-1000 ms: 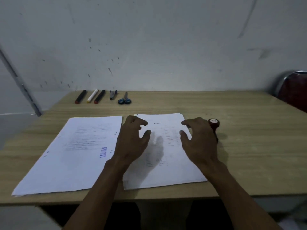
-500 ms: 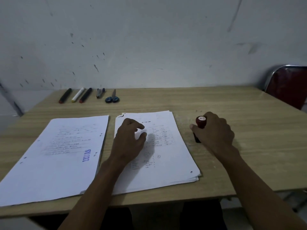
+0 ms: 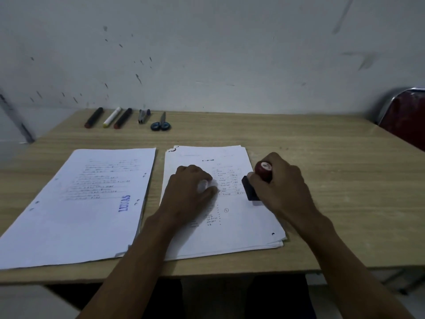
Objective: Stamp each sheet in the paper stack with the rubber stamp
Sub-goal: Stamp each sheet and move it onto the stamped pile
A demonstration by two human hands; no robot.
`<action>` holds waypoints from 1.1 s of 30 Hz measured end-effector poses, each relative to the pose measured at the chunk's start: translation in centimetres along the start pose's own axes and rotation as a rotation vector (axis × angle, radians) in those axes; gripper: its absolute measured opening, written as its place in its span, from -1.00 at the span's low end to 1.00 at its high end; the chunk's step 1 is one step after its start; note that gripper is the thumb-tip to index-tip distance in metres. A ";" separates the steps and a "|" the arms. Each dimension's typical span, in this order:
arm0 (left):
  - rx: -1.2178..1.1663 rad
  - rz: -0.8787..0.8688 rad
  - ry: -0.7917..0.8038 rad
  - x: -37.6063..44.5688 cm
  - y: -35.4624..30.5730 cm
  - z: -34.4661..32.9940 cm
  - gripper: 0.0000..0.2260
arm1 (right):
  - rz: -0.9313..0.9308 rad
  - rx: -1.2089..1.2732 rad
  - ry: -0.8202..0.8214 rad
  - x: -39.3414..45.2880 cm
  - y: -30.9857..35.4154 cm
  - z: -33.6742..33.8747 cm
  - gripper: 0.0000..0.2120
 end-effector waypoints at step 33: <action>0.039 0.085 0.019 -0.5 1.1 -0.2 -0.74 | 0.120 -0.520 -0.022 2.0 3.5 -4.4 -0.66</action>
Point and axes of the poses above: each hand's wrist, its own x-axis towards the middle knuckle, its own z-axis out of the back of the hand, y = z × x, the point moved 9 cm from there along x, towards the middle knuckle, and after that the axes turned 15 degrees about -x, right-handed, at the moved point
